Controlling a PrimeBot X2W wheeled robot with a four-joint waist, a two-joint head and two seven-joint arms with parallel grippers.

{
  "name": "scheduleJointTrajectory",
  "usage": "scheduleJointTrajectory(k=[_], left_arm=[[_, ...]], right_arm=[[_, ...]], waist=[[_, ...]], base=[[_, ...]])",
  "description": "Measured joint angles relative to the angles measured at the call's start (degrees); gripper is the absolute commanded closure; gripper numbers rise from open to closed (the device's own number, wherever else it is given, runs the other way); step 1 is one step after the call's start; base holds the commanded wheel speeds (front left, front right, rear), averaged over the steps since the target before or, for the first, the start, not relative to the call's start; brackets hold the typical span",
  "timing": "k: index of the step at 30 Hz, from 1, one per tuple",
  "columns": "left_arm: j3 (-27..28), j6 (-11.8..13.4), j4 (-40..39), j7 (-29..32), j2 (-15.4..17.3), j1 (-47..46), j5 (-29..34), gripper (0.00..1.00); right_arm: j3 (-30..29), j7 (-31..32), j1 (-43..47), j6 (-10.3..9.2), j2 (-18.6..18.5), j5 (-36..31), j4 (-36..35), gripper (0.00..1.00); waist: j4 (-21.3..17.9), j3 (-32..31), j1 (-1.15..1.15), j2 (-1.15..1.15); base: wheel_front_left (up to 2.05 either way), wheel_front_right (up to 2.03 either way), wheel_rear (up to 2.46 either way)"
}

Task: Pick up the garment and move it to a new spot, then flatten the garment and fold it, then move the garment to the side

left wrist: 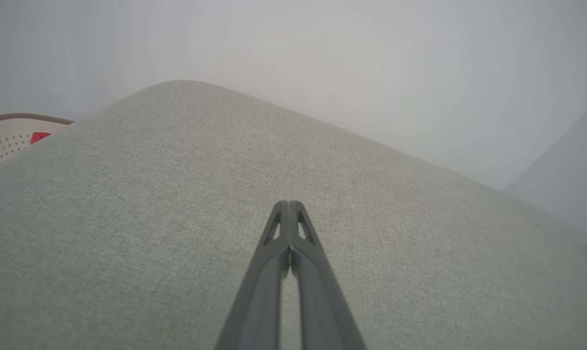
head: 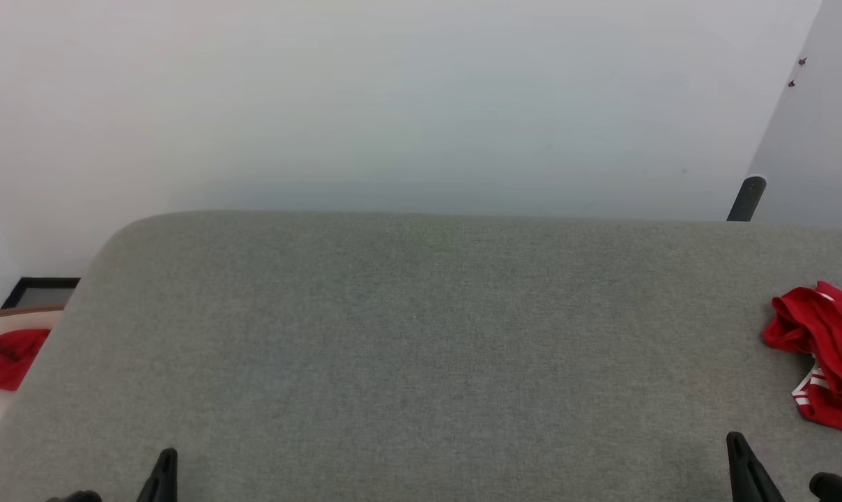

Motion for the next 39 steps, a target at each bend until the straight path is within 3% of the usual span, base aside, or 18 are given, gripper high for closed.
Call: scheduleJointTrajectory(k=[39], left_arm=[[2.47,-0.04,-1.44,8.38,-5.98,-5.49,-27.02,1.00]], right_arm=[[-0.51,7.26,-5.59,0.00,0.25,34.43,0.21,1.00]], waist=[[-1.00,1.85,0.00,0.00]], base=[[0.00,0.00,0.00]])
